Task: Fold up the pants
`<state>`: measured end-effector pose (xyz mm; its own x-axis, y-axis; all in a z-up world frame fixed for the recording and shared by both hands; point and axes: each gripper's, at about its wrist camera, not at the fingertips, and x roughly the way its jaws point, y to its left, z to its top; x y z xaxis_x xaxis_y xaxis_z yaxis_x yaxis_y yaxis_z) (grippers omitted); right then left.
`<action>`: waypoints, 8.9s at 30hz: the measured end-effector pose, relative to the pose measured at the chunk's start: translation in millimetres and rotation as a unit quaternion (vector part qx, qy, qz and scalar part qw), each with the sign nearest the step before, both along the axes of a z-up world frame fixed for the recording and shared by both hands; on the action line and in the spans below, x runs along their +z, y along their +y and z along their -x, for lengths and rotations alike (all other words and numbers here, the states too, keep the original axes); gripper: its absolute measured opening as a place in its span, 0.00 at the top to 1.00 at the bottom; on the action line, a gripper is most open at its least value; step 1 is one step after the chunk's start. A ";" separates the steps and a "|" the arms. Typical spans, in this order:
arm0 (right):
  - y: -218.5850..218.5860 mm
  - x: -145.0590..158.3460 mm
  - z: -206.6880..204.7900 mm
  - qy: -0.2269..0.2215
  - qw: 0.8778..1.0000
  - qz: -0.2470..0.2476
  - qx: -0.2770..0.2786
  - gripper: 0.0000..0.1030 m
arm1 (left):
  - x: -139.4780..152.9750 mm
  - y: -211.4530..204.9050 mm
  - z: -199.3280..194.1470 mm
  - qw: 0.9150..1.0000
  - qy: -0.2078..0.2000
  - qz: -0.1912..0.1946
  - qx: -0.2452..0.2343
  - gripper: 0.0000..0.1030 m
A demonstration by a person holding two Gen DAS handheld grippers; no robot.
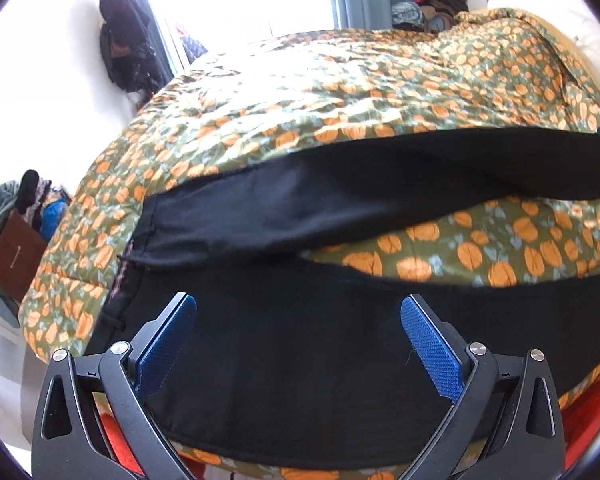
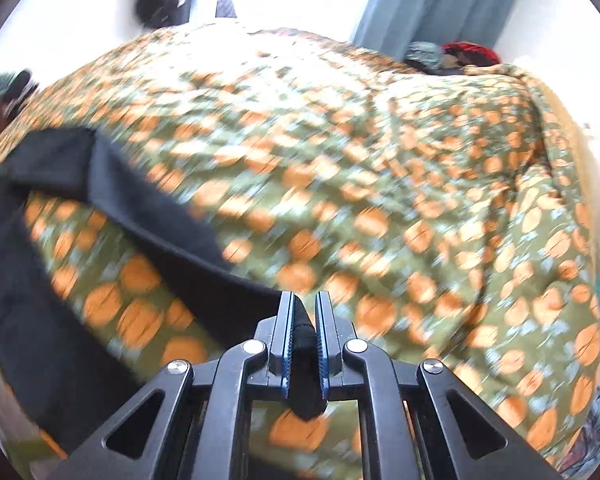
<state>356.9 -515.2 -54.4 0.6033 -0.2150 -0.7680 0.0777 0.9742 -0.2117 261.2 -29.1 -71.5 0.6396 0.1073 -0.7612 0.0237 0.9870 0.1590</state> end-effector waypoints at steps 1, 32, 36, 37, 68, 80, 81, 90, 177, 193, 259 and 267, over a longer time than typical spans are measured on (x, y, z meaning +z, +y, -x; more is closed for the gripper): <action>-23.2 9.9 -21.8 -0.013 0.999 -0.002 -0.045 0.87 | 3.6 1.8 -7.1 1.000 -0.008 -0.004 0.006 0.01; 204.3 -200.2 -163.1 0.111 0.941 -0.314 0.054 0.83 | -155.8 161.3 -180.7 0.984 0.053 -0.014 0.167 0.00; 25.7 -178.2 -125.4 0.077 0.962 -0.227 -0.134 0.93 | -148.7 157.4 -175.4 0.983 0.058 -0.023 0.172 0.00; -4.2 -167.6 -108.6 0.078 0.966 -0.180 -0.171 0.88 | -144.3 155.3 -170.9 0.983 0.060 -0.026 0.172 0.01; 209.0 -85.5 52.0 0.054 0.980 -0.190 0.018 0.64 | -82.4 111.4 -117.8 0.993 0.018 -0.003 0.120 0.01; 225.7 -172.9 -154.4 0.091 0.973 -0.201 0.070 0.64 | -161.7 146.4 -153.6 0.988 0.030 0.008 0.153 0.00; 201.8 -178.2 -152.9 0.094 0.977 -0.183 0.057 0.64 | -163.0 145.7 -154.1 0.988 0.027 0.006 0.152 0.00; -56.9 -165.6 -99.9 0.060 0.976 -0.091 -0.186 0.68 | -166.9 143.7 -156.1 0.988 0.014 -0.004 0.155 0.01; 124.1 -91.3 274.9 -0.014 0.925 -0.218 -0.310 0.43 | -159.5 48.9 16.4 0.998 0.039 0.022 0.048 0.00; 127.1 -147.3 287.9 -0.043 0.770 -0.527 -0.358 0.32 | -159.2 52.2 16.9 0.998 0.036 0.029 0.045 0.00; -17.2 -110.9 305.9 0.017 0.938 -0.228 -0.261 0.93 | -125.4 52.5 50.6 0.968 0.142 0.204 0.033 0.94; -26.2 -125.8 307.4 0.037 0.934 -0.223 -0.278 0.93 | -124.5 37.6 52.7 0.975 0.140 0.170 0.034 0.95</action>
